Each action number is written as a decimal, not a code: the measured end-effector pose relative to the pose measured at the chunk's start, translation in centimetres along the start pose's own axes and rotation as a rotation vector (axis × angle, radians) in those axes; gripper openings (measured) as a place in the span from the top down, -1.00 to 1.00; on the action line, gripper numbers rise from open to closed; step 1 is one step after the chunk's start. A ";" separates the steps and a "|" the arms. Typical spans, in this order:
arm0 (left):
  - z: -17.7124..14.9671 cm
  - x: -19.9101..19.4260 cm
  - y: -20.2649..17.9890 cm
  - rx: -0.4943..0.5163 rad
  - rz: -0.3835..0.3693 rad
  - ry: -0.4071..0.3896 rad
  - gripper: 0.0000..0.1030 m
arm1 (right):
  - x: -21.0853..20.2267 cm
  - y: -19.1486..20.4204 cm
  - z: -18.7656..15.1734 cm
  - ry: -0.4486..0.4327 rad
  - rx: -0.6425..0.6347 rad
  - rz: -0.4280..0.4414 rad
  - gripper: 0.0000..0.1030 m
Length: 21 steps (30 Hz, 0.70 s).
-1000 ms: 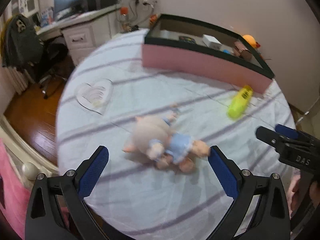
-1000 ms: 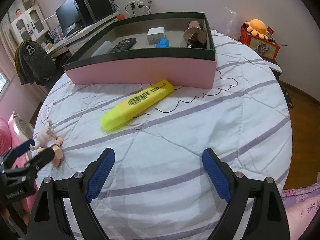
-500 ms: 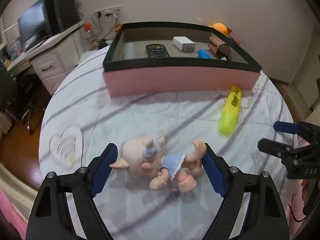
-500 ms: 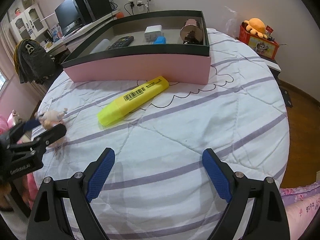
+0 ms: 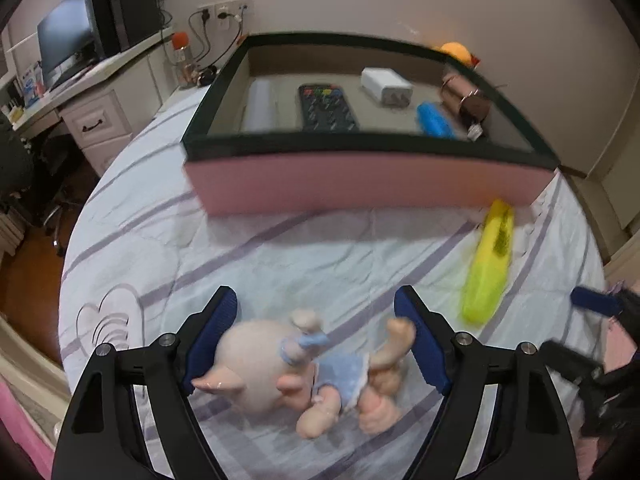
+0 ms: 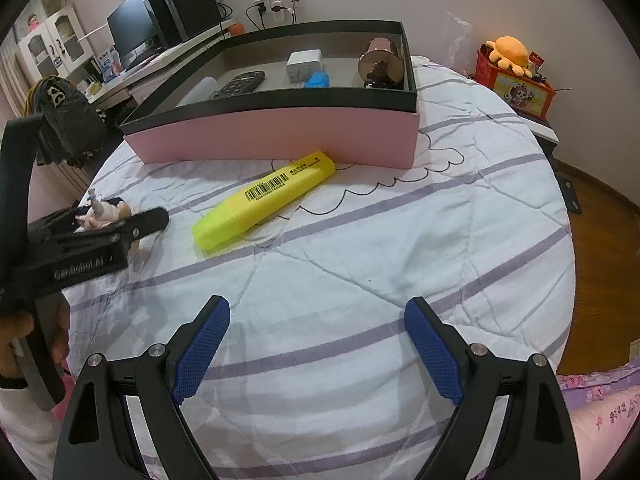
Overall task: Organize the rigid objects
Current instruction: 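Lift the pig figurine with the left gripper and carry it toward the box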
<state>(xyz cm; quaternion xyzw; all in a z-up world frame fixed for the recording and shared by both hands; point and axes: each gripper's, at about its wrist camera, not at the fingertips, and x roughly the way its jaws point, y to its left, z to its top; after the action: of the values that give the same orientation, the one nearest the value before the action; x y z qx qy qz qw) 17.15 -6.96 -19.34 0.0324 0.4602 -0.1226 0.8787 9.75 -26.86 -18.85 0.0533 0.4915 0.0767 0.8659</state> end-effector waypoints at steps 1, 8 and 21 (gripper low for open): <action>0.3 0.0 -0.3 0.017 -0.001 -0.002 -0.53 | 0.0 -0.1 0.0 0.000 0.001 -0.001 -0.76; -0.9 -2.7 -0.4 -0.032 0.072 -0.023 -0.76 | -0.1 -0.3 0.0 -0.003 0.006 0.003 -0.76; -6.0 -6.6 -0.6 -0.271 0.162 -0.108 -0.97 | -0.2 -0.3 -0.2 -0.005 -0.031 0.036 -0.76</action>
<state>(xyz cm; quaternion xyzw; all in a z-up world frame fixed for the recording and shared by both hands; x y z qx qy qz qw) 8.55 -5.31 -17.37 -0.0559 0.4207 0.0104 0.9054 9.52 -27.14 -18.84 0.0487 0.4870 0.0997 0.8663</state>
